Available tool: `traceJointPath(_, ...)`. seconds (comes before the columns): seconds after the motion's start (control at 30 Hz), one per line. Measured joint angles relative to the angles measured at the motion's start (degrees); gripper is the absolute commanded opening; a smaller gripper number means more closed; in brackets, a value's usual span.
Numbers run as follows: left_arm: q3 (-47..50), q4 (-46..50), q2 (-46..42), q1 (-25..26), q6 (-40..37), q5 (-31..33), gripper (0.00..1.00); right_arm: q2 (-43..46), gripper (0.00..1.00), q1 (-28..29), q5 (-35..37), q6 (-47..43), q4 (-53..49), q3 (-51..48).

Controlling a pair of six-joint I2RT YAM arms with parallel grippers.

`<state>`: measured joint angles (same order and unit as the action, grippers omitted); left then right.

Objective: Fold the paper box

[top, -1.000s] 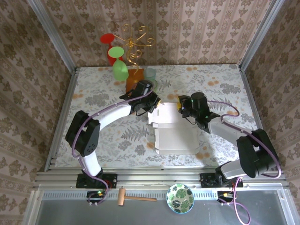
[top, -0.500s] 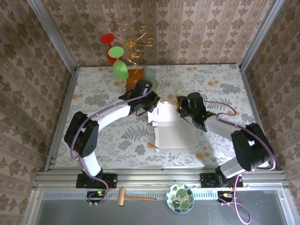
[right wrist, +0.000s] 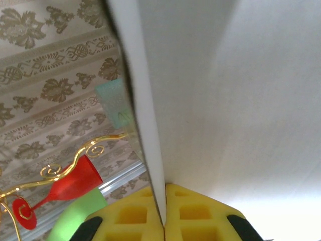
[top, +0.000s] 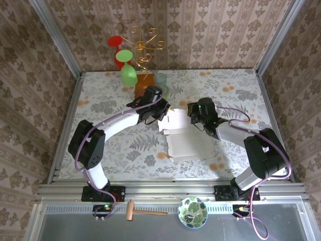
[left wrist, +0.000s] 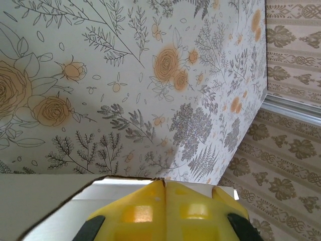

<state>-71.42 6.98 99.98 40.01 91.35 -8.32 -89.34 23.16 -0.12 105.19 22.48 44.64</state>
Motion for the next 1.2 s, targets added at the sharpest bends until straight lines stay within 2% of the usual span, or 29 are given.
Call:
traceJointPath(0.07, 0.1, -0.1, -0.1, 0.0, 0.0, -0.3, 0.33, -0.2, 0.0, 0.0, 0.3, -0.1, 0.1, 0.1)
traceJointPath(0.17, 0.1, 1.4, -1.7, -0.1, -1.7, -0.7, 0.47, -0.2, 0.0, -0.6, 0.6, -0.1, -0.9, 0.7)
traceJointPath(0.23, 0.2, 3.6, -4.4, -0.7, -3.8, -0.6, 0.5, -0.2, 0.0, -1.6, 0.3, -0.1, -2.9, 1.9)
traceJointPath(0.33, 1.9, 5.4, -10.6, -3.2, -8.2, 0.0, 0.43, 0.7, 0.0, -3.2, 0.1, -0.1, -4.7, 3.2)
traceJointPath(0.5, 14.4, 0.7, -20.1, -8.1, -12.6, -0.8, 0.27, 2.9, 0.0, -5.3, -0.3, -0.1, -3.9, 3.2)
traceJointPath(0.63, 23.3, -4.3, -18.1, -8.9, -14.4, -2.7, 0.15, 2.9, 0.0, -6.2, -1.2, -0.2, -2.4, 3.2)
traceJointPath(0.77, 29.2, -16.3, -12.3, -9.0, -14.0, -6.0, 0.0, 3.5, 0.0, -6.4, -2.1, 0.0, -2.0, 2.7)
traceJointPath(0.9, 30.0, -30.3, -3.1, -8.6, -11.7, -8.8, 0.0, 4.7, 0.0, -7.0, -2.6, 0.3, -2.6, 2.6)
traceJointPath(1.2, 30.0, -52.3, 7.5, -3.8, -5.4, -8.6, 0.14, 5.8, 0.0, -7.8, -2.9, 2.9, -6.6, 3.2)
